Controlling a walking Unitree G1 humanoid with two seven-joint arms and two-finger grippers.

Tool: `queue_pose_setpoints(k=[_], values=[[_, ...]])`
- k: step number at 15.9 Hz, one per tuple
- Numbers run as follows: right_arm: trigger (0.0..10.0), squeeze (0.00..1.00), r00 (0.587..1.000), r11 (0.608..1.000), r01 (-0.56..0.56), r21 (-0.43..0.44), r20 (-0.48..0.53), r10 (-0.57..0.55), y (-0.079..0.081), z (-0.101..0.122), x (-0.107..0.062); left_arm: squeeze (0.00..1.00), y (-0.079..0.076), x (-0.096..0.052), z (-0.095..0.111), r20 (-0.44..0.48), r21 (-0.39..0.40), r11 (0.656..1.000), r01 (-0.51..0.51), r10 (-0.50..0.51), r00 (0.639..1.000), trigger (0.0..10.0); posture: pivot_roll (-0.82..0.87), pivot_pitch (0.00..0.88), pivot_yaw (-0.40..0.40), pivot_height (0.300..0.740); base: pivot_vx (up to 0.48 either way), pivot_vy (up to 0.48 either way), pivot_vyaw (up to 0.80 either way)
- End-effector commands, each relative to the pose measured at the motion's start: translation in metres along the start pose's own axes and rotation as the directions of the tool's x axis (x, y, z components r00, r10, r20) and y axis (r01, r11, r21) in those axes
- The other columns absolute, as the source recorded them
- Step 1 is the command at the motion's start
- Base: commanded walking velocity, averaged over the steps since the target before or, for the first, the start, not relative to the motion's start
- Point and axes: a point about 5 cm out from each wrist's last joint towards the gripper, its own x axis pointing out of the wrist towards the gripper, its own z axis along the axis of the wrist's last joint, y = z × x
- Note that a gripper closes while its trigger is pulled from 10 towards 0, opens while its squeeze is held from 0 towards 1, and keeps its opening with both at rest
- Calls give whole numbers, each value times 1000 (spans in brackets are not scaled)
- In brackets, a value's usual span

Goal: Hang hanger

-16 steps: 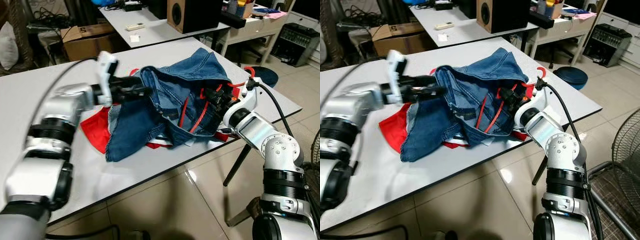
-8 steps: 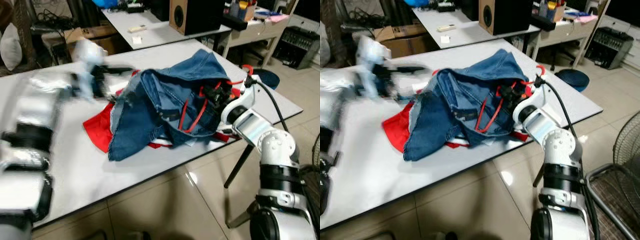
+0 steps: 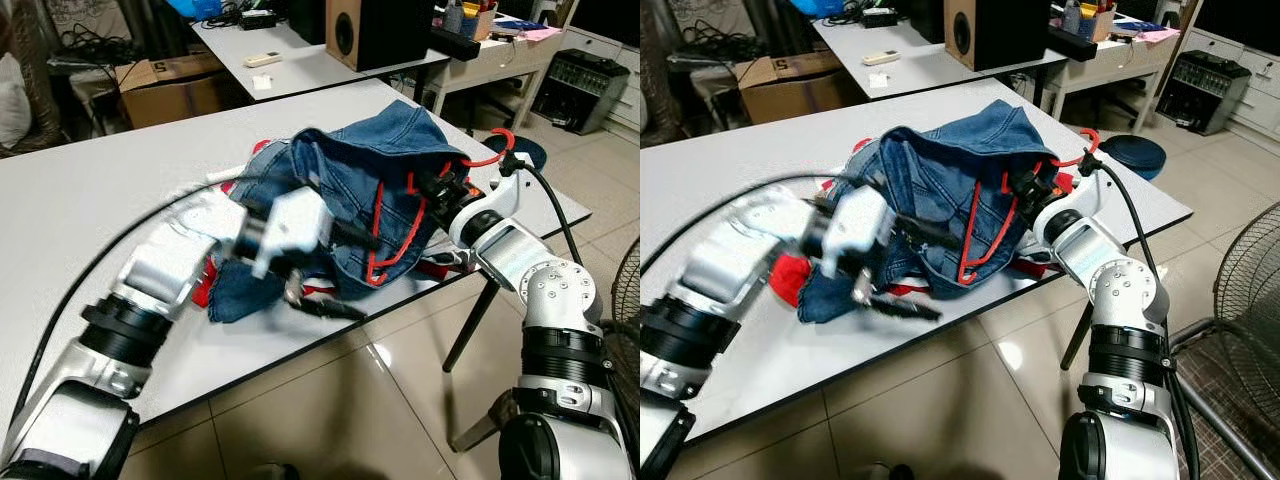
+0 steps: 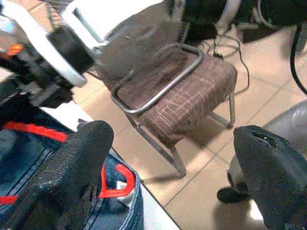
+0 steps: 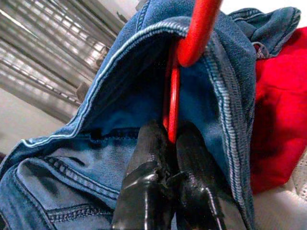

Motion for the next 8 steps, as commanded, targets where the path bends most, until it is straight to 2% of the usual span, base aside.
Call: queue_pose_setpoints(k=[1,4,5,6,7,8], values=[[10000,0,1000,1000,-11,-15,24,11,6,6,1,0,-3,5,-1,-39,39,999,17,-15,999,10000,16,0,56,740,0,0,0],[10000,0,1000,1000,-11,-9,27,12,6,6,1,0,-2,14,-8,-106,80,997,-5,14,994,10000,16,0,58,740,0,0,0],[10000,0,999,1000,-12,-7,29,13,7,6,2,0,3,21,-12,-124,102,993,-59,71,990,1176,18,0,58,740,0,0,0],[10000,0,999,1000,-12,-7,29,13,7,6,2,0,3,21,-12,-124,102,993,-59,71,990,1176,18,0,58,740,0,0,0],[10000,0,999,1000,-14,-5,31,14,7,6,2,0,8,29,-18,-147,119,988,-97,114,983,0,17,0,58,740,0,0,0],[10000,0,999,1000,-16,-6,31,16,8,7,2,0,9,33,-21,-168,126,987,-98,119,979,0,16,0,59,740,0,0,0]])
